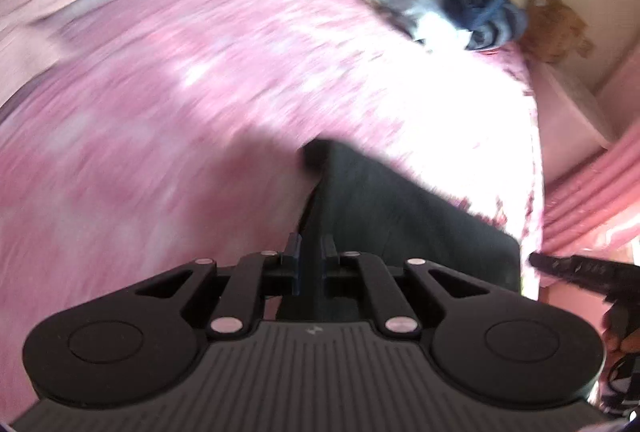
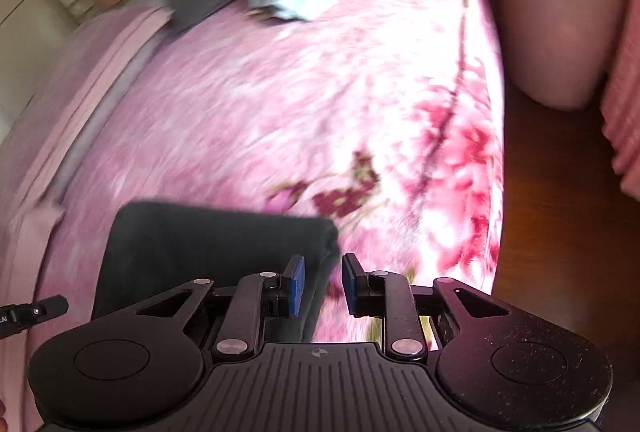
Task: Fold clothes
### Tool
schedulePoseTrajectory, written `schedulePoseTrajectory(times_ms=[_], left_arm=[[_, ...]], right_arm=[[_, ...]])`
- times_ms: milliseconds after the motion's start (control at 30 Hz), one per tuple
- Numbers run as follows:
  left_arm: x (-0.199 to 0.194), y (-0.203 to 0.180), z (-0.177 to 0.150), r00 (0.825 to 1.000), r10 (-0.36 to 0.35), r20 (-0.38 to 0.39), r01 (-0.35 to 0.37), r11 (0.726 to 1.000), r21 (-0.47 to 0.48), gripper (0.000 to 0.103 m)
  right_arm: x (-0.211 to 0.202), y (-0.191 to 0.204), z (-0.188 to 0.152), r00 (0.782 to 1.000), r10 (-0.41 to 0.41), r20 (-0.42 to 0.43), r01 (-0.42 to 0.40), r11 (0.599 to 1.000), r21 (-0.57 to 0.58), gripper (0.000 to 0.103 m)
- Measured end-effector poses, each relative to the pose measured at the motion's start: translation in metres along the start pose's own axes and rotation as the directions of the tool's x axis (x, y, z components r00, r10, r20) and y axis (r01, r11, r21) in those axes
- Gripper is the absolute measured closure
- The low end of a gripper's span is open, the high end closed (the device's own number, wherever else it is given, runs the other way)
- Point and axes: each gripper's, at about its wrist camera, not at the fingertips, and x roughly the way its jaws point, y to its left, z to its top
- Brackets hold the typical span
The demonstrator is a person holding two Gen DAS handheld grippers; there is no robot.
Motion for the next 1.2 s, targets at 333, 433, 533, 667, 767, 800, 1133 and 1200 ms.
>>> schedulePoseTrajectory(times_ms=[333, 433, 533, 667, 767, 800, 1133, 1200], left_arm=[[0.103, -0.01, 0.0, 0.998, -0.014, -0.056, 0.025, 0.98, 0.198, 0.1], [0.103, -0.001, -0.007, 0.998, -0.042, -0.043, 0.048, 0.988, 0.147, 0.1], [0.092, -0.003, 0.003, 0.998, -0.053, -0.045, 0.058, 0.99, 0.126, 0.1], [0.084, 0.021, 0.023, 0.986, -0.159, -0.058, 0.154, 0.984, -0.087, 0.095], [0.094, 0.04, 0.035, 0.973, -0.226, -0.053, 0.205, 0.942, -0.267, 0.09], [0.099, 0.044, 0.038, 0.969, -0.244, -0.05, 0.217, 0.926, -0.31, 0.089], [0.12, 0.069, 0.056, 0.969, -0.241, -0.059, 0.18, 0.846, -0.502, 0.07], [0.132, 0.074, 0.056, 0.957, -0.278, -0.084, 0.19, 0.818, -0.543, 0.07]], right_arm=[[0.034, 0.002, 0.002, 0.998, -0.039, 0.057, 0.042, 0.997, -0.062, 0.079], [0.04, -0.011, 0.004, 0.999, -0.011, 0.03, 0.011, 1.0, -0.017, 0.073], [0.035, -0.022, 0.012, 1.0, 0.025, 0.01, -0.026, 0.998, 0.064, 0.073], [0.027, -0.038, 0.022, 0.995, 0.097, 0.004, -0.096, 0.967, 0.235, 0.073], [0.027, -0.048, 0.028, 0.989, 0.146, -0.003, -0.136, 0.928, 0.348, 0.073], [0.03, -0.049, 0.029, 0.988, 0.157, -0.008, -0.143, 0.919, 0.367, 0.073], [0.047, -0.057, 0.031, 0.978, 0.202, -0.055, -0.154, 0.871, 0.467, 0.073], [0.051, -0.06, 0.032, 0.976, 0.21, -0.061, -0.154, 0.859, 0.488, 0.072]])
